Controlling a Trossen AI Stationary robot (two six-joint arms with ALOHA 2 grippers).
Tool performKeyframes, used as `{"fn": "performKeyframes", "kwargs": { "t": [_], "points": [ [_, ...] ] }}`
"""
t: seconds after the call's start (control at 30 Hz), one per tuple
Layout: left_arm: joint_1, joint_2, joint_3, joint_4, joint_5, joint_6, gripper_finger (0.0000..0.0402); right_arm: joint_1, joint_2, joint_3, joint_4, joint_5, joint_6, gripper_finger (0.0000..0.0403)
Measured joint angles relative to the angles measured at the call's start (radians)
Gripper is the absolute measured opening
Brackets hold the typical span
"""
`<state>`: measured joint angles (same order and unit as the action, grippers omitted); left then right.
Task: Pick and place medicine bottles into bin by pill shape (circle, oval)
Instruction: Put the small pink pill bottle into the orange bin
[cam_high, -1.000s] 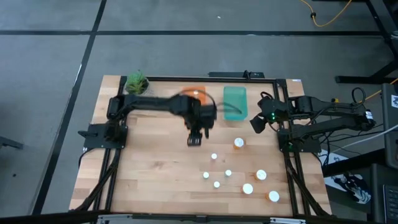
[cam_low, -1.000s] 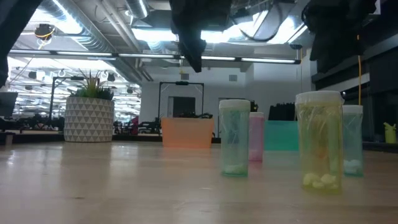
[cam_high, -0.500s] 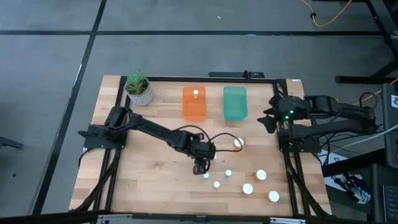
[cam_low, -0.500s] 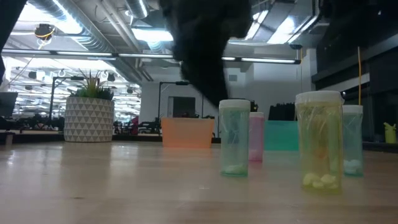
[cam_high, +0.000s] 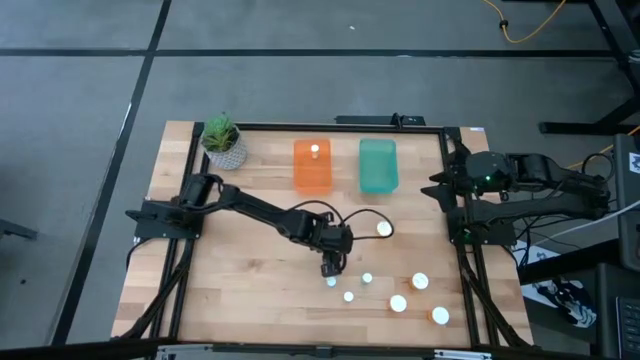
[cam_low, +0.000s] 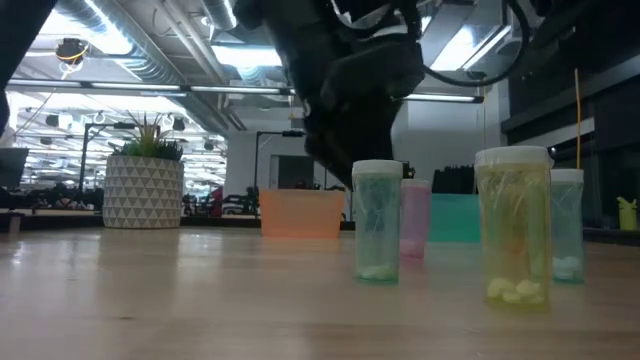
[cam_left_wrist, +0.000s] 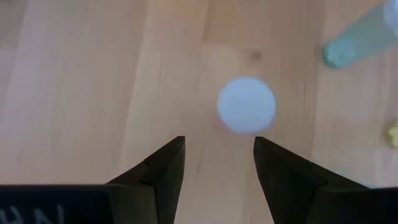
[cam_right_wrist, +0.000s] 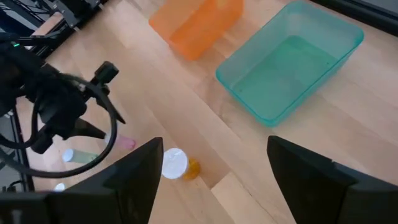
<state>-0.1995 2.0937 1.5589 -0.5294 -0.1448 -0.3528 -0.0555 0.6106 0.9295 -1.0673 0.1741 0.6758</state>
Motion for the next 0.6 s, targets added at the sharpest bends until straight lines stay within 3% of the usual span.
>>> {"fn": "performKeyframes", "kwargs": {
  "t": [0.6],
  "points": [
    [0.002,0.000,0.000,0.112,0.041,0.023,0.0184,0.000,0.000,0.000,-0.001,-0.001,-0.006,0.0289]
  ]
}}
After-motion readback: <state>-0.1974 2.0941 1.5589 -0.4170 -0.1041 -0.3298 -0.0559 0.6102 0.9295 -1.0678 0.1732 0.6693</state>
